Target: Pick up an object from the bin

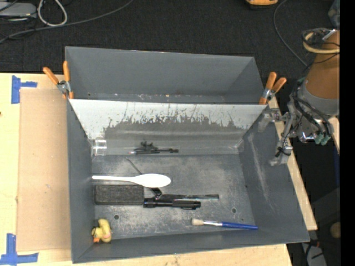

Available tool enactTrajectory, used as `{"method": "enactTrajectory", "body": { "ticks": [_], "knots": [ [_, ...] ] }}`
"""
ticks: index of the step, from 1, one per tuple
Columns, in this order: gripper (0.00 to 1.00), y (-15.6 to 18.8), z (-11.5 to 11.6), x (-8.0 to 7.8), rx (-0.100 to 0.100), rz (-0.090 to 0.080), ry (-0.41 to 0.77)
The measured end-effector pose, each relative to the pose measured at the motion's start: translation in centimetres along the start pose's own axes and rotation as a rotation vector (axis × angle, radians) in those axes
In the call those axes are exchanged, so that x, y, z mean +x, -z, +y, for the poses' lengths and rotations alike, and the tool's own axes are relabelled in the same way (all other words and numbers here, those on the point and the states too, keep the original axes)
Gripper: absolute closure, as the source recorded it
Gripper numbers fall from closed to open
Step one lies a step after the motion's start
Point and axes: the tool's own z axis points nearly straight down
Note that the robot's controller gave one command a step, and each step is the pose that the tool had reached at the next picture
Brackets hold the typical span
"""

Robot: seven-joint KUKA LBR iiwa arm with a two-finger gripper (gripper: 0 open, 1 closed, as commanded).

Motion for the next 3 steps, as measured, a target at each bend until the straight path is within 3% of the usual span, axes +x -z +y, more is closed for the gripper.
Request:
{"method": "enactTrajectory", "body": {
  "ticks": [1, 2, 3],
  "knots": [
    [0.00, 0.4, 0.1, -0.2, 0.001, -0.007, 0.004],
    [0.00, -8.1, 6.0, 1.7, 0.002, -0.009, 0.089],
    [0.00, -7.7, 11.0, 6.1, 0.005, -0.016, 0.208]
  ]
}}
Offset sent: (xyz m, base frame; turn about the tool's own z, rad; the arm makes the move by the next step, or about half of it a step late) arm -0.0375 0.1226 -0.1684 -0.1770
